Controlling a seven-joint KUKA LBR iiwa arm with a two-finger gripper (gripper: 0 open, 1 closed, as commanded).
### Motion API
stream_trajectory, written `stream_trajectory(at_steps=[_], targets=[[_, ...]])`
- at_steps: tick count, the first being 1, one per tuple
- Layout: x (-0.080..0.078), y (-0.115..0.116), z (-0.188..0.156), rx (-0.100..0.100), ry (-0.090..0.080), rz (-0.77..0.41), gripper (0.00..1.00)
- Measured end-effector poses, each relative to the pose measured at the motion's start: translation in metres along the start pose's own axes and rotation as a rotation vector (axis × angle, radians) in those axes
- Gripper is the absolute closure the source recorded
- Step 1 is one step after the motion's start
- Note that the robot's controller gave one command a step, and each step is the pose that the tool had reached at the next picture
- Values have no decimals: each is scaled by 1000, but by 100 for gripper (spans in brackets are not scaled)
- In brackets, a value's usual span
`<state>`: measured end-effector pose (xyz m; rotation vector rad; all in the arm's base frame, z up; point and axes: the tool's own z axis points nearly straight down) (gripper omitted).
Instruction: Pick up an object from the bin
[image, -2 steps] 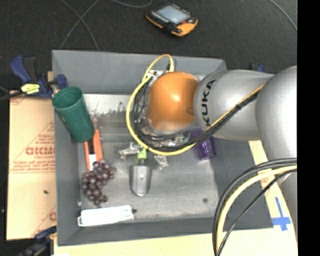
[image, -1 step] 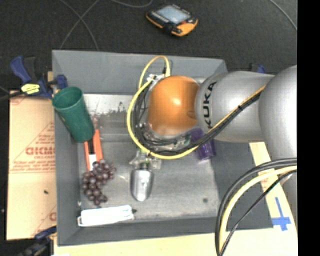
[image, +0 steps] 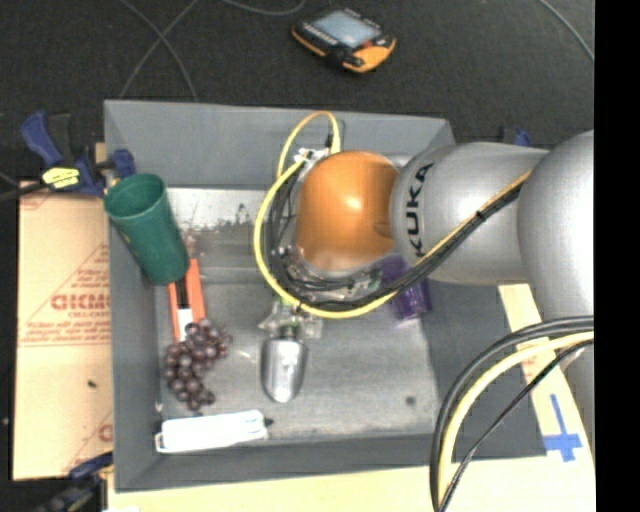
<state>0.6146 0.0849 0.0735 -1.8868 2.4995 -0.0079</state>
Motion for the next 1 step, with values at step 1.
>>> stream_trajectory(at_steps=[1], targets=[[0, -1, -5, 4, -3, 3, 100]])
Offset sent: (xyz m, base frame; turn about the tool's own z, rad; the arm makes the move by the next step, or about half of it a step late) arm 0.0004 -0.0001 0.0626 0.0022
